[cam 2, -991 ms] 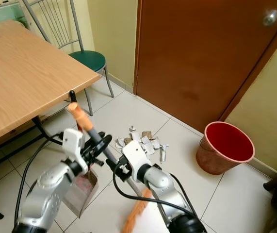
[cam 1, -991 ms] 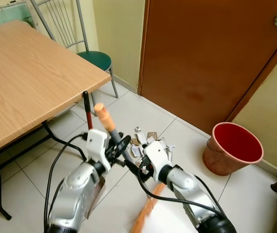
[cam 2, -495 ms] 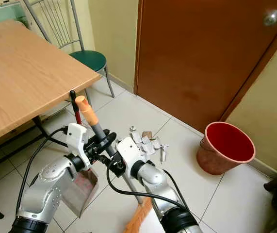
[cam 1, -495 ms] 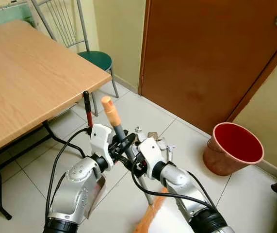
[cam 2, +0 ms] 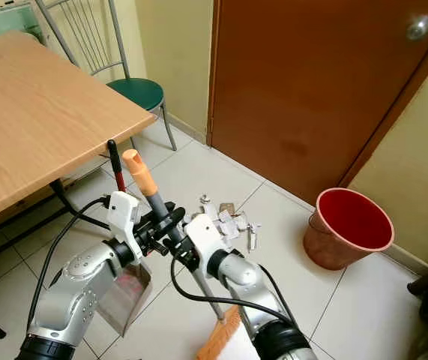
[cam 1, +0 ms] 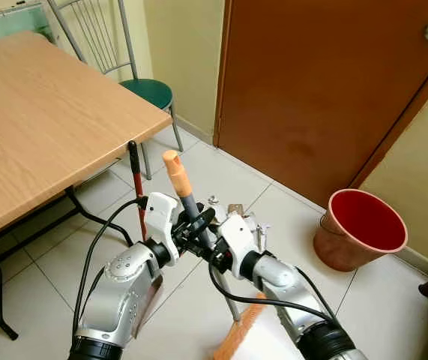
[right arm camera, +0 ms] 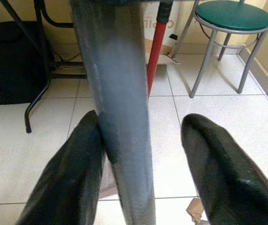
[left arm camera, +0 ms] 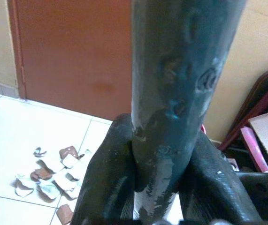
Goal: Sweep floor
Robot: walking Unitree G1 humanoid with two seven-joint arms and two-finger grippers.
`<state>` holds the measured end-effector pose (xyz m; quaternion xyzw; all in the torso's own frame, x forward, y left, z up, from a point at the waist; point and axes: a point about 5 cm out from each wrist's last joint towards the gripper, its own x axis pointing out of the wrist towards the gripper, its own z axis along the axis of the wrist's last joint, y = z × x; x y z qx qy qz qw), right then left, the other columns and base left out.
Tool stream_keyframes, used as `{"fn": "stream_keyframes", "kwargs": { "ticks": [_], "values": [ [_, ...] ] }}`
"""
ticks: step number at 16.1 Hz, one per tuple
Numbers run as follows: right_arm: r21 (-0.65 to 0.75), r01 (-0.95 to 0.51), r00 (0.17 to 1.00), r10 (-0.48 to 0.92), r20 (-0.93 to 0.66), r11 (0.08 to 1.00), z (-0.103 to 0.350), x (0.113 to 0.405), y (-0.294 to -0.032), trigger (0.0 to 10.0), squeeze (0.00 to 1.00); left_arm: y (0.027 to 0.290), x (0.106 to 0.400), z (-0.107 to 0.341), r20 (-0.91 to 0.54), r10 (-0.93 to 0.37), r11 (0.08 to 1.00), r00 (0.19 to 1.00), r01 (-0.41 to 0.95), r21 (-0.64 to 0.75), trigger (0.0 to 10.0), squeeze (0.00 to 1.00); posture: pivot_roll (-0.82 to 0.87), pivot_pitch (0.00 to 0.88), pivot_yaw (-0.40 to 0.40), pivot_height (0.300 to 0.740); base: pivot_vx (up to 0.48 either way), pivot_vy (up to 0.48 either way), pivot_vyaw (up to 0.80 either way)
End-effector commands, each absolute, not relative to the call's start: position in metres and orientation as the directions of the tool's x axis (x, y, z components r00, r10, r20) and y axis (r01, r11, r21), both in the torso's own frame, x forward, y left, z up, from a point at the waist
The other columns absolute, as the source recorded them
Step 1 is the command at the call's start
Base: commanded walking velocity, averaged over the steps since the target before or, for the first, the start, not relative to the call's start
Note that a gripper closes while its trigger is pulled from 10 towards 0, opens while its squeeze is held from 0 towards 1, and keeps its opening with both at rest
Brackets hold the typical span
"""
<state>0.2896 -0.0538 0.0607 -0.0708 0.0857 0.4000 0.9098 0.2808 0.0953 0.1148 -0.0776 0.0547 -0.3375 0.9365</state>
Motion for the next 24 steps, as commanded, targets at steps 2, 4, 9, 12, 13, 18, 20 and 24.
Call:
{"fn": "stream_keyframes", "kwargs": {
  "ticks": [2,4,9,12,13,18,20,24],
  "values": [
    [-0.060,-0.721,0.686,0.699,-0.202,0.690,0.063,0.295,-0.062,0.0,0.00,0.094,0.280,0.124,-0.005,-0.655,0.745,0.756,0.644,-0.172,0.0,0.00,0.07,0.103,-0.028,0.740,0.000,0.000,0.00],
    [0.021,-0.686,0.712,0.678,-0.184,0.727,0.065,0.297,-0.064,0.0,0.00,0.095,0.281,0.125,0.006,-0.642,0.756,0.766,0.635,-0.155,0.0,0.00,0.07,0.104,-0.031,0.740,0.000,0.000,0.00],
    [0.043,-0.679,0.719,0.675,-0.166,0.733,0.068,0.295,-0.062,0.0,0.00,0.097,0.283,0.124,0.008,-0.628,0.769,0.778,0.623,-0.146,0.0,0.00,0.07,0.100,-0.031,0.740,0.000,0.000,0.00],
    [0.045,-0.667,0.730,0.664,-0.160,0.744,0.070,0.294,-0.063,0.0,0.00,0.095,0.285,0.123,0.012,-0.627,0.771,0.779,0.622,-0.134,1.0,0.00,0.07,0.097,-0.029,0.740,0.000,0.000,0.00],
    [0.043,-0.659,0.738,0.656,-0.161,0.751,0.070,0.294,-0.064,0.0,0.00,0.094,0.285,0.123,0.012,-0.629,0.771,0.778,0.625,-0.126,3.9,0.00,0.07,0.097,-0.029,0.740,0.000,0.000,0.00],
    [0.079,-0.555,0.818,0.561,-0.130,0.828,0.078,0.298,-0.076,0.0,0.00,0.086,0.282,0.126,0.065,-0.634,0.767,0.771,0.637,-0.081,10.0,0.53,0.08,0.081,-0.034,0.740,0.000,0.000,0.00],
    [0.106,-0.508,0.849,0.518,-0.106,0.855,0.084,0.299,-0.084,0.0,0.00,0.085,0.281,0.128,0.089,-0.613,0.781,0.785,0.619,-0.087,10.0,1.00,0.08,0.076,-0.030,0.740,0.000,0.000,0.00],
    [0.105,-0.417,0.900,0.426,-0.094,0.903,0.091,0.301,-0.098,0.0,0.00,0.081,0.285,0.138,0.133,-0.610,0.782,0.781,0.621,-0.056,10.0,1.00,0.09,0.060,-0.010,0.740,0.000,0.000,0.00]
  ]
}}
